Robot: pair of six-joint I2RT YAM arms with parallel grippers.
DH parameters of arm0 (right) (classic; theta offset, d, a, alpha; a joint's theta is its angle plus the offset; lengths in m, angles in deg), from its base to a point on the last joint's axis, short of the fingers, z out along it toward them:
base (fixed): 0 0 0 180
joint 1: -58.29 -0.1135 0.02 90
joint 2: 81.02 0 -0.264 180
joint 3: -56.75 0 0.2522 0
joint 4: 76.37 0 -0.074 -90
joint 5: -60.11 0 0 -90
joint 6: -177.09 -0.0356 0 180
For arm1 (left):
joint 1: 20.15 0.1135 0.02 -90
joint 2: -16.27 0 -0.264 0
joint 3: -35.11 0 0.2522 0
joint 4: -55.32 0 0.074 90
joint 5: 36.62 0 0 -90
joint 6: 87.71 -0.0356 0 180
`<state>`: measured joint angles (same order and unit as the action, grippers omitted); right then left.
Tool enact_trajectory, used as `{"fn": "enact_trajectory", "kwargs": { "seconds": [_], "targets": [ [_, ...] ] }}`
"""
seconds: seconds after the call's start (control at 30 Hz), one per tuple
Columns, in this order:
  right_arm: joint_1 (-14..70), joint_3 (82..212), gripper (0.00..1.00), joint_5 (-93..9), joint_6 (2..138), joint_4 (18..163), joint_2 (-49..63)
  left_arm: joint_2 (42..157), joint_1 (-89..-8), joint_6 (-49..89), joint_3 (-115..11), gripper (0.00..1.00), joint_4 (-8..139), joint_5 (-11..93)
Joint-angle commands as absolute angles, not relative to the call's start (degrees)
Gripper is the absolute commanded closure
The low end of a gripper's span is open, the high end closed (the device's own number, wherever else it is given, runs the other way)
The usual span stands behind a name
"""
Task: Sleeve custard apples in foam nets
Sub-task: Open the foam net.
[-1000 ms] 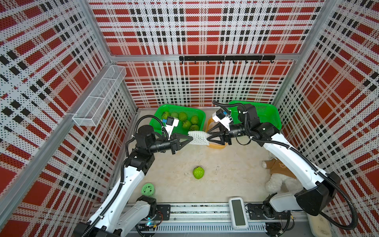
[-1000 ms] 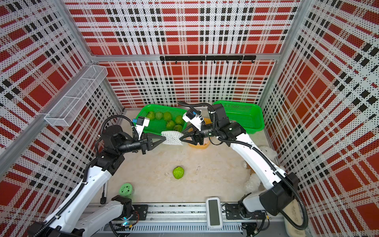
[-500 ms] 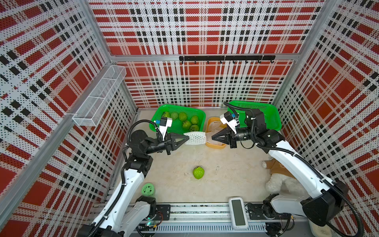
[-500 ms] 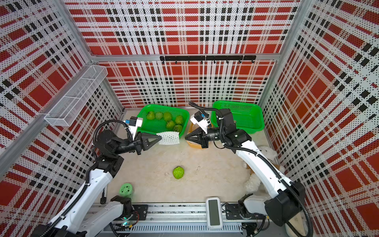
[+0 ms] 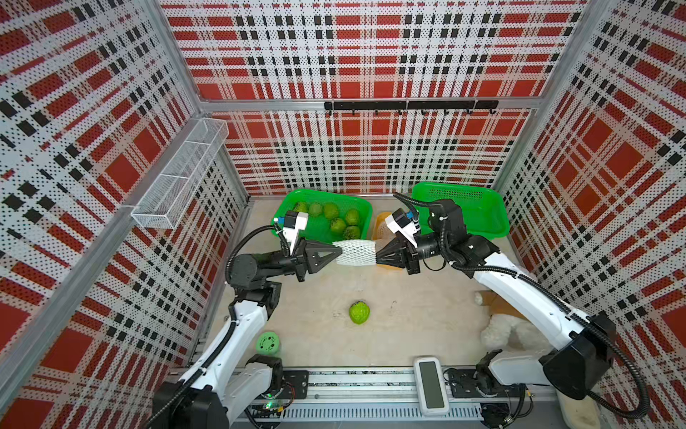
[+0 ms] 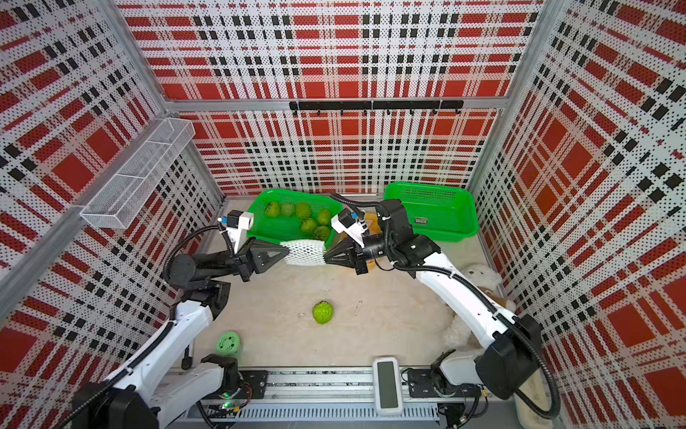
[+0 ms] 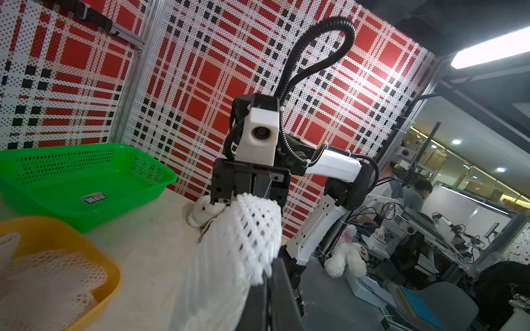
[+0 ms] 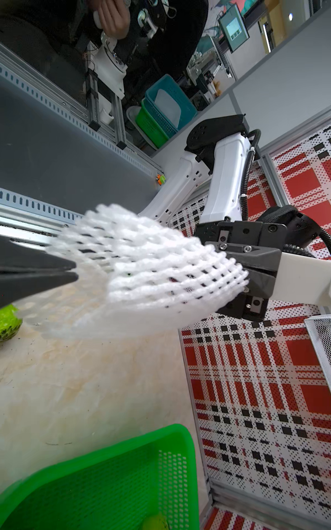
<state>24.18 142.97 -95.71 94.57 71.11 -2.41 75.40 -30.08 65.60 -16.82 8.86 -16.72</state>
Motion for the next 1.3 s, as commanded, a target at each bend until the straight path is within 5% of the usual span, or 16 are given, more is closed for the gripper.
{"fn": "enact_trajectory", "kwargs": {
  "seconds": [0.0, 0.23, 0.3, 0.5, 0.57, 0.7, 0.9, 1.07, 1.27],
  "targets": [
    [22.4, 143.8, 1.0, -97.6, 96.8, 73.7, -2.0, 78.1, -29.8, 77.1, -16.1, 1.0, -6.2, -18.2],
    [20.5, 142.9, 0.94, -95.9, 90.8, 82.1, -0.8, 79.7, -29.8, 76.6, -15.7, 1.0, -5.6, -18.8],
    [20.6, 142.3, 0.8, -94.3, 87.4, 86.8, 0.0, 79.6, -29.9, 76.5, -15.4, 1.0, -5.6, -18.8],
    [20.5, 142.2, 0.13, -92.4, 83.7, 91.8, 1.5, 79.4, -30.2, 76.3, -15.0, 1.0, -5.0, -19.6],
    [20.5, 142.0, 0.01, -91.3, 85.0, 90.3, 1.0, 79.0, -29.7, 75.3, -15.0, 1.0, -3.2, -20.0],
    [21.1, 141.8, 0.0, -86.8, 88.5, 83.5, -0.4, 75.3, -28.2, 62.1, -15.3, 1.0, 17.1, -18.4],
    [24.4, 137.7, 0.0, -78.3, 92.1, 73.8, -5.7, 65.7, -29.9, 20.4, -23.9, 1.0, 79.8, -1.9],
    [25.0, 131.6, 0.0, -64.8, 95.3, 68.0, -10.9, 66.4, -34.0, 17.3, -26.3, 1.0, 93.3, 7.5],
    [25.0, 125.6, 0.0, -53.8, 95.6, 67.7, -12.4, 71.2, -51.1, 14.2, -34.2, 1.0, 114.9, 34.0]
  ]
}}
